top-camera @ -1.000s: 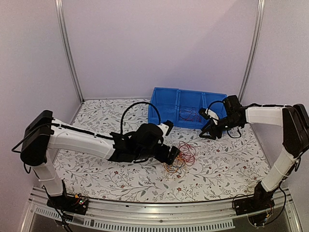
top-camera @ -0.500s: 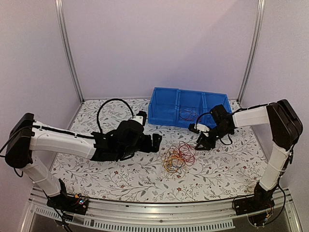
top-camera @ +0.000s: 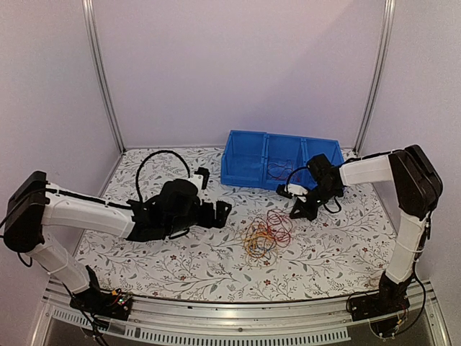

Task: Untangle the cables

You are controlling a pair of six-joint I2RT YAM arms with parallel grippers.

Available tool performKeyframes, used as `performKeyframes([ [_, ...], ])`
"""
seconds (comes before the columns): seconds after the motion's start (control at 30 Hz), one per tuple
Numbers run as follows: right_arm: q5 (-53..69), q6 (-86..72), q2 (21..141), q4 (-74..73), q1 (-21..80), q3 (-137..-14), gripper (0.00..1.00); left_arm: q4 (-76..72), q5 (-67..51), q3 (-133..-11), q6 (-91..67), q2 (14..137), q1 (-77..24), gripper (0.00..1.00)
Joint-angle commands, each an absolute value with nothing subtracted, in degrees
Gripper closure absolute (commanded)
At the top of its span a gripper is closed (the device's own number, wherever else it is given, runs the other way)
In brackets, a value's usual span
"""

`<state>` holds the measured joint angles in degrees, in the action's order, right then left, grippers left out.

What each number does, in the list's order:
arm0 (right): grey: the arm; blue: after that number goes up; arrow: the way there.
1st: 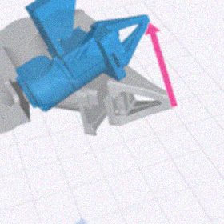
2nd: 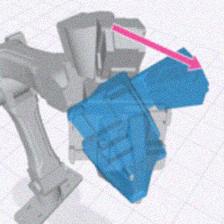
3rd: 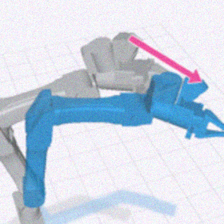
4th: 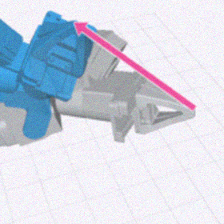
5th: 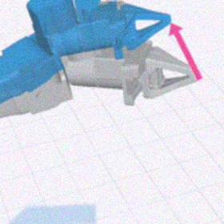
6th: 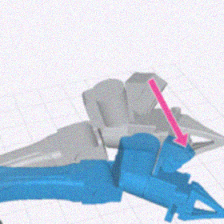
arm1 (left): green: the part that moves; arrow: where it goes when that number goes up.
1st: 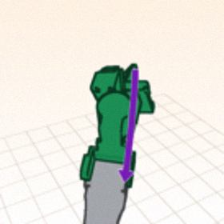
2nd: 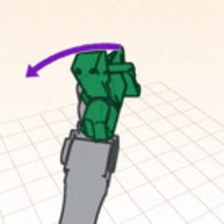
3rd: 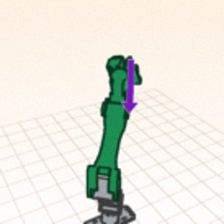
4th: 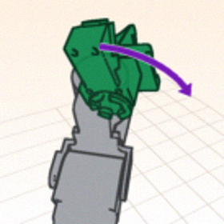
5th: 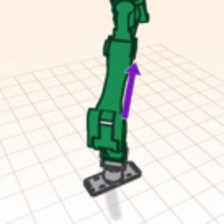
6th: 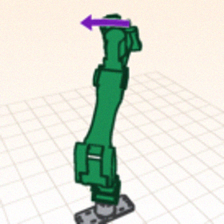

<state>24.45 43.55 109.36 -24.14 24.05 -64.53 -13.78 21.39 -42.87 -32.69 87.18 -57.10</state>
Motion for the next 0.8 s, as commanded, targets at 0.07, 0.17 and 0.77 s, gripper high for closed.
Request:
performKeyframes([
  [0.07, 25.96, 42.64, 98.06, -32.25, 24.37, -70.55, 1.00, -15.39, 6.98, -53.73, -20.31, 91.60, -57.45, 0.08],
  [0.17, 27.47, 43.06, 93.47, -31.94, 24.35, -69.88, 1.00, -20.63, 0.65, -55.45, -18.29, 93.67, -57.59, 0.12],
  [0.77, 39.04, 42.14, 82.65, -42.08, 24.35, -84.38, 1.00, -32.99, -8.09, -73.46, -20.80, 119.16, -57.41, 0.21],
])
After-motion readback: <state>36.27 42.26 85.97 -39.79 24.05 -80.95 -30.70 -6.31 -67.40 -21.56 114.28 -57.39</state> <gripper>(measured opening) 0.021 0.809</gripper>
